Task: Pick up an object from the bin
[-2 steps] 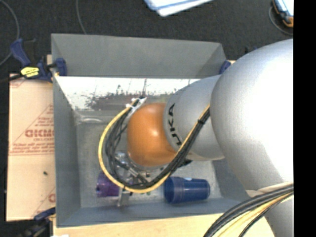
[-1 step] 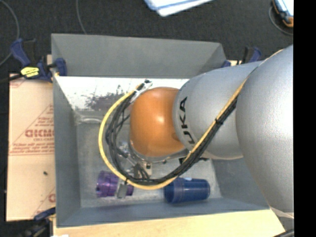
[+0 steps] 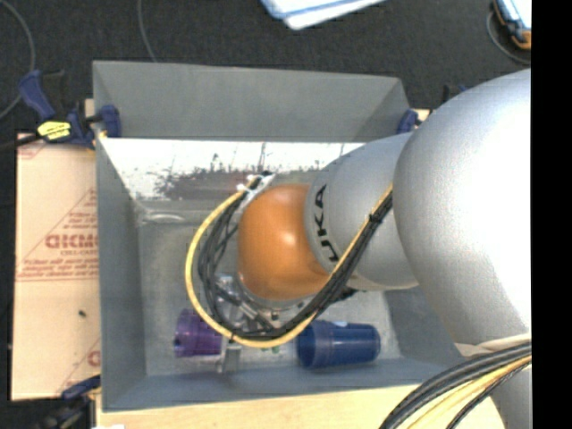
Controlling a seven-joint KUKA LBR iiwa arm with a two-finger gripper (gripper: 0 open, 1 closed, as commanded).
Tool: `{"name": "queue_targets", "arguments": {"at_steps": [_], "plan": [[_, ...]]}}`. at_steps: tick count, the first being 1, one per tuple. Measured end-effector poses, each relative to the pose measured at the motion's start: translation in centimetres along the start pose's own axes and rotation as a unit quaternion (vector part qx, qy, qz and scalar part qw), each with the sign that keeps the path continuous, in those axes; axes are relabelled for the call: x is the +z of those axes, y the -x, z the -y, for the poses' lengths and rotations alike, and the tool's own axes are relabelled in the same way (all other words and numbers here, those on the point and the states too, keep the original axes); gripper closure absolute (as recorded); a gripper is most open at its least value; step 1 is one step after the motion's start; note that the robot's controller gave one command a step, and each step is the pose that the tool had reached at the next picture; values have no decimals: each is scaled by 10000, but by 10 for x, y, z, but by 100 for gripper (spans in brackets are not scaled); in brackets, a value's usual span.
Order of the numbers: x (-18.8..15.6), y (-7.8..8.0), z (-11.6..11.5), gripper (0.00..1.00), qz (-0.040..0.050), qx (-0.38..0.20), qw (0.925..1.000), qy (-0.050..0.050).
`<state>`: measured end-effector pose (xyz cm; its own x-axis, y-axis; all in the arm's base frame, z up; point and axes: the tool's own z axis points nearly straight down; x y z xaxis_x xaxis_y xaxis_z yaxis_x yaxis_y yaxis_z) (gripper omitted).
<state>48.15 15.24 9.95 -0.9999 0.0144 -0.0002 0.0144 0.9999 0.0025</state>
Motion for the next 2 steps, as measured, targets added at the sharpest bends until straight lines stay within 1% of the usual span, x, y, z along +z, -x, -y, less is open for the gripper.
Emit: {"name": "queue_targets", "arguments": {"at_steps": [1,2], "plan": [[30,-6,-11,0,39,1708,9853,12],[30,-9,-6,100,-17,412,9991,-6]]}}
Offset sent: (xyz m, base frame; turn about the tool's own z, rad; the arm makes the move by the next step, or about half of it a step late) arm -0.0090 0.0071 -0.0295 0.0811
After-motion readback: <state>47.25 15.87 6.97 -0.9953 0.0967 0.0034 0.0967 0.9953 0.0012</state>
